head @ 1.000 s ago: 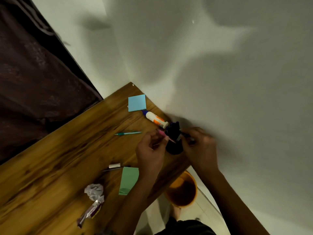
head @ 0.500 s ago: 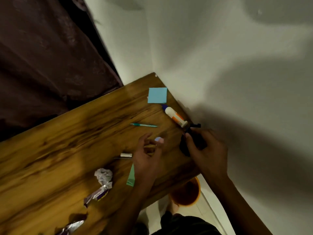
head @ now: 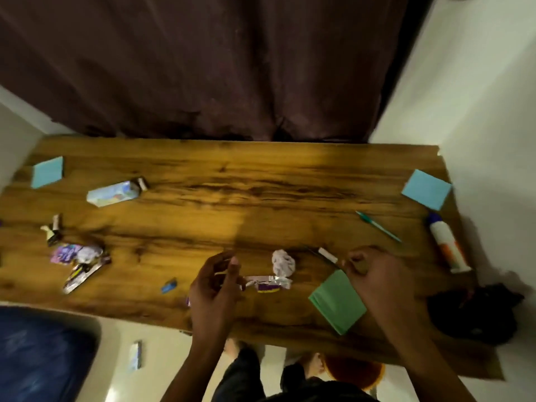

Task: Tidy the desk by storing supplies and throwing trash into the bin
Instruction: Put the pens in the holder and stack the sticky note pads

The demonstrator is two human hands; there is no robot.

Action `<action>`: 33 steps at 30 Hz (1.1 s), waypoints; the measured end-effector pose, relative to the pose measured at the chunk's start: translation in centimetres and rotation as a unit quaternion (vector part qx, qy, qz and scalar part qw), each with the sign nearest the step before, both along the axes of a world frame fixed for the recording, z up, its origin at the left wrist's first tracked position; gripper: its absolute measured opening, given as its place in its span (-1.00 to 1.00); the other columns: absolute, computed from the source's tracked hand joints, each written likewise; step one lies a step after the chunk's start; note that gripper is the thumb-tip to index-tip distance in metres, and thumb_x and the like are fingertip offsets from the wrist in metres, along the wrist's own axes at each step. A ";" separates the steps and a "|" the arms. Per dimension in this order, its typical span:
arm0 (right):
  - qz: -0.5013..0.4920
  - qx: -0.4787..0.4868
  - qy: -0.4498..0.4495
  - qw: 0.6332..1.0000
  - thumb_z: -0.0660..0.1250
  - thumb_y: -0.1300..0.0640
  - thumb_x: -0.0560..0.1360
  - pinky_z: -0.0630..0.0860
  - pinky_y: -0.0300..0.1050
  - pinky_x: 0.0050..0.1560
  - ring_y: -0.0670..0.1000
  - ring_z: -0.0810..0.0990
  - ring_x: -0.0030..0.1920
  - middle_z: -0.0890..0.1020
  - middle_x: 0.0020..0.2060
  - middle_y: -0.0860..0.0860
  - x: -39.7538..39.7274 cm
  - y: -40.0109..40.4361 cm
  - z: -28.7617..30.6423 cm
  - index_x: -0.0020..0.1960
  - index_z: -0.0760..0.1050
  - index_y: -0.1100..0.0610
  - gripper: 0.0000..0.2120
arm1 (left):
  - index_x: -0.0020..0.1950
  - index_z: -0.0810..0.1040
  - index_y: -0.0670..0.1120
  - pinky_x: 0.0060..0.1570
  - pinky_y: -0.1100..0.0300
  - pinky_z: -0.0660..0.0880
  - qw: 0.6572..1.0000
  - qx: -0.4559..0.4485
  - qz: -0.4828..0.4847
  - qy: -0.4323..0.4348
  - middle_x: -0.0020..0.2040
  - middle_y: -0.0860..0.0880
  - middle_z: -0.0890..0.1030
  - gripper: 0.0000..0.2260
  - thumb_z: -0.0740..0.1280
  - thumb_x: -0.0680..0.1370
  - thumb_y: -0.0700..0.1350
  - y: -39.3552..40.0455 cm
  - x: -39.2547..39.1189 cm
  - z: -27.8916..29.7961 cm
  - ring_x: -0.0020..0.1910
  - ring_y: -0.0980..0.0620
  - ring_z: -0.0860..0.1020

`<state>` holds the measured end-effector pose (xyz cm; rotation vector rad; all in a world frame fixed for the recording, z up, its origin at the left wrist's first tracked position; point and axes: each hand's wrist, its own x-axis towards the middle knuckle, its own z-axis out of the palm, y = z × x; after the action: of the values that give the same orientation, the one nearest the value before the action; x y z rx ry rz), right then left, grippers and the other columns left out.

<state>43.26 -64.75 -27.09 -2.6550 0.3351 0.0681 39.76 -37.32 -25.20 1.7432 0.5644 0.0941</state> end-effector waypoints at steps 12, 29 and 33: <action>0.160 -0.098 0.112 0.976 0.35 0.15 0.57 0.51 -0.21 -0.04 -0.02 0.63 0.04 0.60 0.17 -0.01 4.2 5.8 -4.0 0.27 0.57 -0.02 -0.71 | 0.06 0.69 0.07 -0.11 -0.02 0.66 0.994 0.024 -0.102 0.034 -0.10 0.08 0.74 -0.92 0.41 0.61 -0.02 -0.8 -2.3 -1.3 -0.15 0.08 0.70; 0.051 0.124 -0.099 0.986 0.34 0.08 0.61 0.49 -0.22 -0.20 -0.10 0.55 -0.17 0.52 0.05 -0.03 2.2 2.9 0.1 0.10 0.60 0.07 -0.88 | 0.09 0.69 0.02 -0.14 0.10 0.67 0.977 0.038 -0.210 -0.004 -0.06 0.12 0.73 -0.90 0.41 0.61 -0.11 -7.5 2.1 -1.5 -0.14 0.12 0.70; -0.011 0.203 -0.135 0.970 0.33 0.05 0.62 0.47 -0.38 -0.17 -0.17 0.54 -0.14 0.58 0.01 -0.09 -0.6 0.3 1.6 0.12 0.57 0.05 -0.88 | 0.09 0.67 0.02 -0.19 0.15 0.66 0.938 0.185 -0.291 -0.047 -0.10 0.14 0.71 -0.87 0.44 0.57 -0.16 -10.2 5.0 -3.5 -0.18 0.22 0.67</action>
<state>42.69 -64.41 -25.53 -2.2169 0.2311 -0.2097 44.72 -47.53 -28.70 2.1936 -0.0648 -0.1427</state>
